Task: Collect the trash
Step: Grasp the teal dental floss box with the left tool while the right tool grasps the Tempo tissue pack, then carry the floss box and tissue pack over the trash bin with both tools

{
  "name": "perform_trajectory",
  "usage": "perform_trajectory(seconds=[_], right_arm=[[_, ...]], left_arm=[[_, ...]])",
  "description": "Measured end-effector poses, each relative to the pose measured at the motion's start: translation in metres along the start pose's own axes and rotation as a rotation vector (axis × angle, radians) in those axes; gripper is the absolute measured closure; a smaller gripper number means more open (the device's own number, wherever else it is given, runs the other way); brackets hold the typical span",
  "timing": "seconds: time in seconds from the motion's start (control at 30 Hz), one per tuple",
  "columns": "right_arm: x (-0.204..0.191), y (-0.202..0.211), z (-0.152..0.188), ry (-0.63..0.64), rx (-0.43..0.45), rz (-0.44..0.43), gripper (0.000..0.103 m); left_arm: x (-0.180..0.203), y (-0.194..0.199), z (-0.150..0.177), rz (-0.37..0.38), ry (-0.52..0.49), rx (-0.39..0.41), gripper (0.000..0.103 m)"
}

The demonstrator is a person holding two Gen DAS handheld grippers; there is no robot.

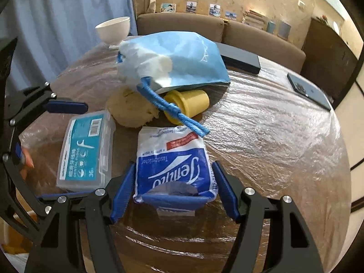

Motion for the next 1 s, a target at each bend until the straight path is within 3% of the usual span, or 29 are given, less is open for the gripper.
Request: perform_trajectory(seconds=[0.17, 0.23, 0.5, 0.87, 1.0], right_arm=[[-0.001, 0.007, 0.006, 0.011, 0.0, -0.012, 0.048], [0.0, 0.011, 0.009, -0.003, -0.003, -0.028, 0.049], [0.01, 0.026, 0.024, -0.138, -0.023, -0.134, 0.049], [0.015, 0.036, 0.044, -0.182, -0.025, -0.103, 0.049], [0.014, 0.036, 0.045, -0.187, -0.015, -0.083, 0.049]], left_arm=[[0.005, -0.006, 0.0, 0.03, -0.021, -0.049, 0.005], [0.004, -0.005, -0.002, 0.038, -0.009, -0.052, 0.013], [0.005, 0.004, 0.003, 0.003, 0.026, -0.058, 0.013], [0.0, 0.025, 0.013, -0.066, 0.187, -0.049, 0.016], [0.005, 0.026, 0.015, -0.107, 0.201, -0.059, 0.016]])
Point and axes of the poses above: each gripper's, at about its wrist camera, not at the fingertips, and y roughly against the way its jaws point, x to its right, z to its underside, the point moved 1 cm from there along -y, roughly the way its jaws point, and after that the axes turned 9 degrees about -y, right-handed, at the moved point
